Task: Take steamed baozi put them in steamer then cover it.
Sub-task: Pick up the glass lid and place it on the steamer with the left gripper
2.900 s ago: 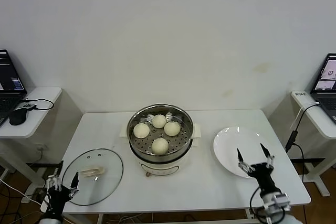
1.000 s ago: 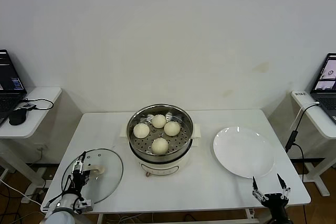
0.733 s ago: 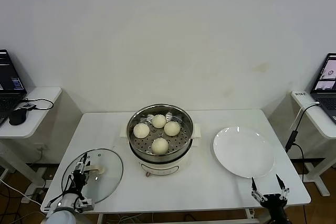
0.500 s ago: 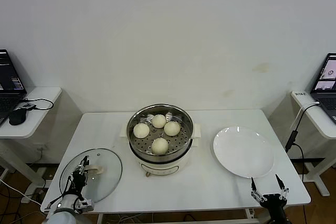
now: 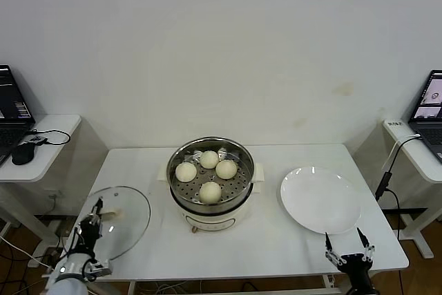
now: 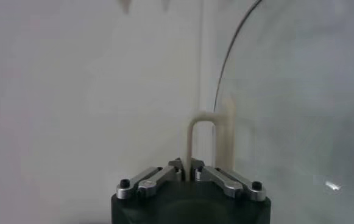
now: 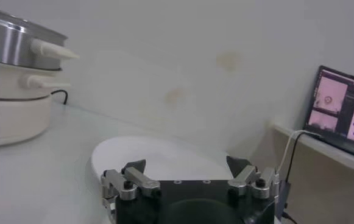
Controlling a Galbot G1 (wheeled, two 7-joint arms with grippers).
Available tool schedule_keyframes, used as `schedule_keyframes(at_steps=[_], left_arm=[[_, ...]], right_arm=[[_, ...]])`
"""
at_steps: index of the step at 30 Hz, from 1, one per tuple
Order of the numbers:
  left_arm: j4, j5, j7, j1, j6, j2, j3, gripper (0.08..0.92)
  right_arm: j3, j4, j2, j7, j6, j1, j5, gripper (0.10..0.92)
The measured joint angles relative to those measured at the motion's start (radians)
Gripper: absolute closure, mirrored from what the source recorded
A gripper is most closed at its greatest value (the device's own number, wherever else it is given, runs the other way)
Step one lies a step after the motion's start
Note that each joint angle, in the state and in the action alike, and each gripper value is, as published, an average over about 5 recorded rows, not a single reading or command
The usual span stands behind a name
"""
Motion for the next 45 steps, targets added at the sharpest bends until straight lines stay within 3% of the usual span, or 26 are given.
schedule_keyframes(at_steps=[13,24,32,45], left_arm=[[-0.256,-0.166,0.12,-0.005,0.134,0.136,0.002,0.853],[-0.379,-0.197,0.198,-0.113,0.266,0.206,0.194,0.853],[-0.366,-0.126,0.282,-0.268,0.361,0.171,0.397,0.853],[-0.283,0.069,0.426,-0.456,0.458,0.021,0.595,0.853]], right_arm=[[-0.032,0.018,0.005,-0.002,0.006,-0.019,-0.014,0.203],[-0.057,0.021,0.032,0.01,0.015,-0.035,-0.05,0.203],[-0.069,0.02,0.065,0.027,0.027,-0.04,-0.098,0.203],[-0.081,-0.006,0.094,0.036,0.042,-0.026,-0.157,0.203]])
